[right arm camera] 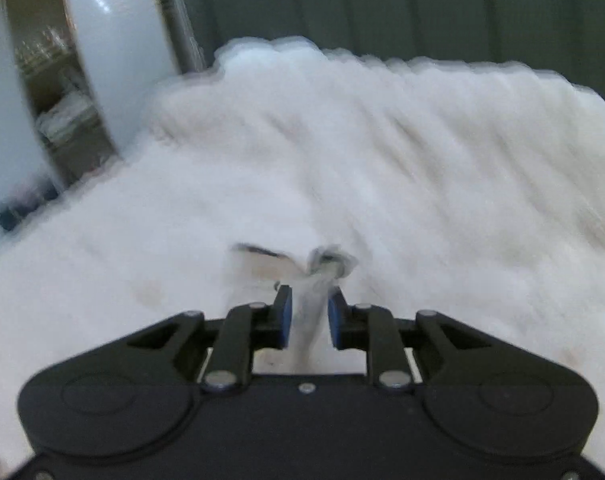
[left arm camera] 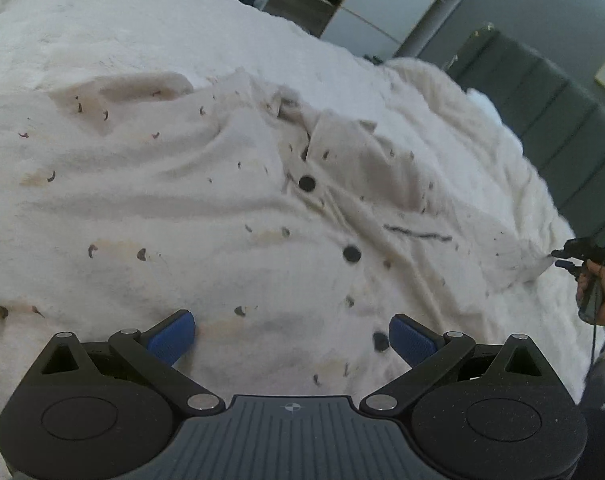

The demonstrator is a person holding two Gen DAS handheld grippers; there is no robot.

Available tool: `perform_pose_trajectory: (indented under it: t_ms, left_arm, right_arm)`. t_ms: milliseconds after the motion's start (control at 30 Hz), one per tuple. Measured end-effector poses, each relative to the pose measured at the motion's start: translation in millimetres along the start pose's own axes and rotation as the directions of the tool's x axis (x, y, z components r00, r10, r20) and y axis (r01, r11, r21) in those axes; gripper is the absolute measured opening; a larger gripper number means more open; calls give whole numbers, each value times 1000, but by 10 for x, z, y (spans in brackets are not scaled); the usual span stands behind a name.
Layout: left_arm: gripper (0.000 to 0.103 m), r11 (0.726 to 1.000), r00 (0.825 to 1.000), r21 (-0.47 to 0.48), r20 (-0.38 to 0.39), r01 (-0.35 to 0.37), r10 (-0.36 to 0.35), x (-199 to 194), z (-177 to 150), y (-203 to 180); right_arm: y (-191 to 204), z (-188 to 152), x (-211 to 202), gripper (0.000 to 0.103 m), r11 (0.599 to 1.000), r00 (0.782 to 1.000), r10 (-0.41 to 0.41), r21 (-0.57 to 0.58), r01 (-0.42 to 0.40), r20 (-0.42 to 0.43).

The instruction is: Fold clothes

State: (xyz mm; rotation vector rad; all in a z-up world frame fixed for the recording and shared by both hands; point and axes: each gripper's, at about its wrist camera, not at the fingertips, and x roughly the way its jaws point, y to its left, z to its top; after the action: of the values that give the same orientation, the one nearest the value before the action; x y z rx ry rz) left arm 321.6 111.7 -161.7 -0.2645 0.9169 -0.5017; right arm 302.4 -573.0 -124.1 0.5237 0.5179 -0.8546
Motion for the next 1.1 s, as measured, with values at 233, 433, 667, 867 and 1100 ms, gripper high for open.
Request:
perform_pose_trajectory:
  t_ms: [233,433,667,867,1100]
  left_arm:
    - [101,997,1000,79,-7,24,-24,-86,-57,-36]
    - [96,975,997,220,80,6,-24,-732,-210,-335]
    - [98,882,992,456,21,-122,127,-1555,-878,-628]
    - [98,806,950,526,16,-273,312,-1859,-1614,-626]
    - [98,804,932,481,91,-350,352,-1800,-1908,-552]
  right_arm:
    - [61,-349,-806,58,948,940,318,16,-319,-119]
    - [46,-644,-1834,70,762,804,544,-259,-593,-240]
    - [76,-1426,-2805,74,463,662,604,-481,-744,-443]
    - [63,-2016,-3019,76,386,551,675,-401,-831,-491]
    - [-300,-1857,-2654,76,626,675,623,-264,-733,-396]
